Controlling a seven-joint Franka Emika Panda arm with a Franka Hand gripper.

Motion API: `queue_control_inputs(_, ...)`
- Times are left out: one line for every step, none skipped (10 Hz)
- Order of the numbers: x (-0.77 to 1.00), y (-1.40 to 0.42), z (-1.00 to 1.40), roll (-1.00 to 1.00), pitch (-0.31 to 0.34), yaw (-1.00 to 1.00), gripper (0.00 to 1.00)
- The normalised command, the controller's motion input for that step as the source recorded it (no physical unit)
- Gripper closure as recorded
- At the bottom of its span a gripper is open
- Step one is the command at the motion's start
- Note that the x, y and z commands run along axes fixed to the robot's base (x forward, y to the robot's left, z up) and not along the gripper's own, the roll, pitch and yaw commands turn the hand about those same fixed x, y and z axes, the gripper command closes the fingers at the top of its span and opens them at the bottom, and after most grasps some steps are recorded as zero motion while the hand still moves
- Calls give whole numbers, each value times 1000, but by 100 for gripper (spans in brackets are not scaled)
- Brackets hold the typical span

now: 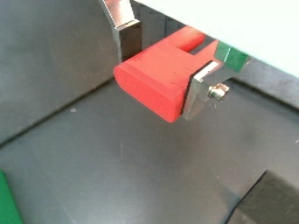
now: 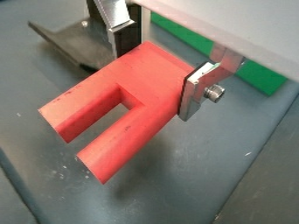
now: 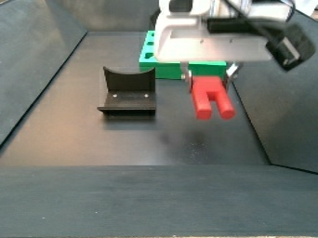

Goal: Pick up the square-circle object. Move up. Rotate the square-circle object. Place the square-circle object on the fixture. Regrasp the square-circle object. Move to above the board. Insert the square-circle object.
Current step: Place the square-circle object on the fixture.

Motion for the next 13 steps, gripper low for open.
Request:
queue_control_inputs(-15,-3,1000,-5,15,-6,100)
queue_control_inputs(-18,-4,1000,-6,20,-9,100)
queue_control_inputs(-20,-5,1000,-8,22,-11,100)
queue_control_inputs(-20,-5,1000,-9,25,-13,100)
queue_control_inputs(-20,-4,932,-11,31,-14,100)
queue_control_inputs(-11,-2,707,-14,40,-15,100)
queue_control_inputs(-4,0,538,-17,50,-16,100)
queue_control_inputs(5,3,369,-20,61,-17,100)
queue_control_inputs(10,4,201,-23,73,-18,100)
queue_control_inputs(1000,-657,173,45,-404,-74,100)
queue_control_inputs(1000,-647,136,42,-378,-55,100)
queue_control_inputs(1000,-607,115,28,-288,-20,100)
queue_control_inputs(1000,-543,101,12,-194,-9,100)
